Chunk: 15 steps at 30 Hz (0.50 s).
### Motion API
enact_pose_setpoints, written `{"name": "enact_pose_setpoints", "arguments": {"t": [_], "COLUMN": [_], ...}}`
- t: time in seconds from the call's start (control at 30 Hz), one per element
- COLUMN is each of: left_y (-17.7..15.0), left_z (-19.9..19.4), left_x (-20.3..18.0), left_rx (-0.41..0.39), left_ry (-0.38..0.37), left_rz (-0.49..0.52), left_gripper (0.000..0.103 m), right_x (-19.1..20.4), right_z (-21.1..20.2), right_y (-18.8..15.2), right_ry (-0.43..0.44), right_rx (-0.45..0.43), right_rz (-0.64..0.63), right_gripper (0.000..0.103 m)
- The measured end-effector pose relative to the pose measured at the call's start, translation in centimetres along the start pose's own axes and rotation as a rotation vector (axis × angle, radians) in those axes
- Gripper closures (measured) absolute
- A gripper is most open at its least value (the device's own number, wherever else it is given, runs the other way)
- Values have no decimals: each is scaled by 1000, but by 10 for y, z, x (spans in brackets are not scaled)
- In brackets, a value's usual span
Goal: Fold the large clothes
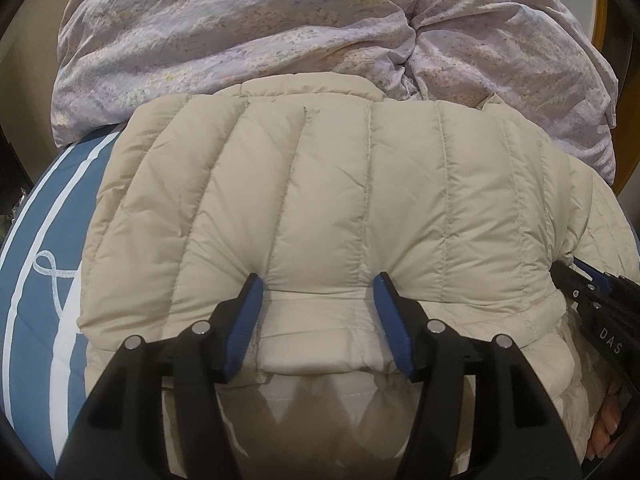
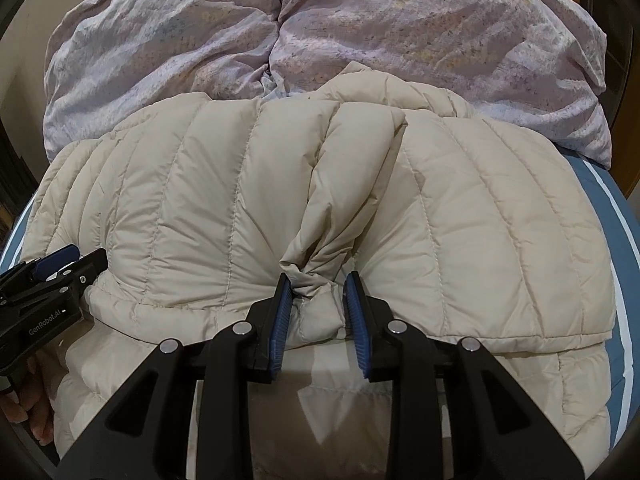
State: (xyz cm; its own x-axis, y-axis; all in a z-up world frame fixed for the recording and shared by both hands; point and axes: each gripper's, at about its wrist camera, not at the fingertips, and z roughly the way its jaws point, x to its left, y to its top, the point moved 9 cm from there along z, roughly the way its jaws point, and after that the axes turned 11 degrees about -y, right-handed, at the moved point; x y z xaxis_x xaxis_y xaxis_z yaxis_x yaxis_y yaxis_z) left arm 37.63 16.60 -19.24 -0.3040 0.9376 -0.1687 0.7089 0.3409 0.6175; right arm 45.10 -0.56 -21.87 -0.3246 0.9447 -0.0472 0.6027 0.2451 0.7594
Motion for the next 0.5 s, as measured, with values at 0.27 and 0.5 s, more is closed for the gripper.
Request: {"name": "enact_pose_setpoints", "arguments": {"t": [0.27,0.5], "left_y": [1,-5], "left_z": [-5,-29], "left_x": [3,6], "left_rx": [-15,-21], "left_ry": [51,41], "left_rz": [8,-15], "left_gripper": [26,25], "right_x": [0,-12], "right_z": [-2,-25], "right_y": [1,4], "right_ry": [8,-29], "right_rx": [6,-26], "right_rz": [8,8], "right_gripper": [71,37]}}
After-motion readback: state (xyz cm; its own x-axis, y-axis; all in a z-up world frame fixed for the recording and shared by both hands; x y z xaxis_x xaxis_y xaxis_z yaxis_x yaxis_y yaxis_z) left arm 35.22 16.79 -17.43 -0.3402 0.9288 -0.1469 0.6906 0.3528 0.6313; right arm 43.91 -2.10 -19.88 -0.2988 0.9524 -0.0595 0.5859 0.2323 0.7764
